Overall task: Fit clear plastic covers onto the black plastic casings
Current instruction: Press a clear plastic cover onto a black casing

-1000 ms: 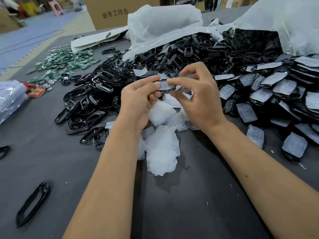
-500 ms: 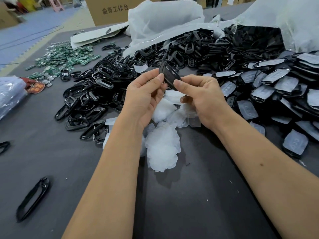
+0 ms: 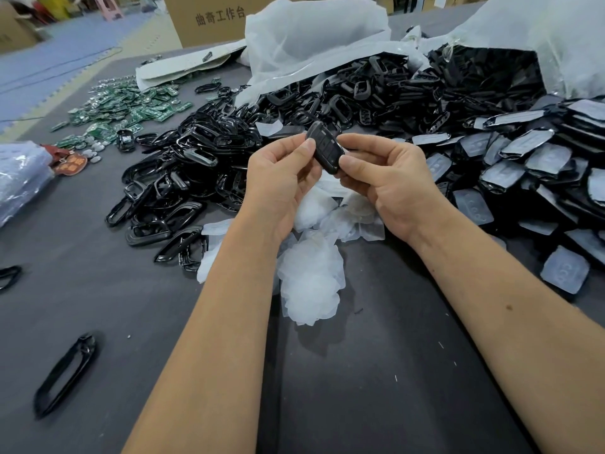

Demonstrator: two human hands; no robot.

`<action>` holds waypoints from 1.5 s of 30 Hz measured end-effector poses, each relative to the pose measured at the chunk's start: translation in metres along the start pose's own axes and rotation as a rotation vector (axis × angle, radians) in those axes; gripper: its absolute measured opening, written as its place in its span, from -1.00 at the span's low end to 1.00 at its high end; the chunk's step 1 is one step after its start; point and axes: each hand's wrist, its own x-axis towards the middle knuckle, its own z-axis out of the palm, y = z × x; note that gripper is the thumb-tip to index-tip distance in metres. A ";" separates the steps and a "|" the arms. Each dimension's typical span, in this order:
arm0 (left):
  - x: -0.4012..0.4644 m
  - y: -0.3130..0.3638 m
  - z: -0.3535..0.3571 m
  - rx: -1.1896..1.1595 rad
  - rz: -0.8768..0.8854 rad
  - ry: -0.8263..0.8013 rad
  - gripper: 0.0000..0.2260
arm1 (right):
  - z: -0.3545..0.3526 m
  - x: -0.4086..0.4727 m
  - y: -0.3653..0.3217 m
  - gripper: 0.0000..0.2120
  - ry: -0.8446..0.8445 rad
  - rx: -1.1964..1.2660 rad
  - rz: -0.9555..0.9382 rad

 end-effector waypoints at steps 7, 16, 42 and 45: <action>-0.001 -0.002 0.001 0.067 0.041 -0.027 -0.82 | 0.001 0.001 0.000 -0.80 0.018 -0.055 -0.025; -0.001 -0.003 0.001 0.089 0.049 -0.016 -0.87 | 0.000 0.001 0.001 -0.77 -0.024 -0.048 0.009; -0.008 0.007 0.004 0.287 0.095 -0.069 -0.86 | -0.004 -0.010 -0.033 -0.65 0.041 -0.346 -0.184; -0.017 0.005 0.025 0.181 0.069 -0.061 -0.79 | -0.011 -0.017 -0.050 -0.70 0.096 -0.604 -0.311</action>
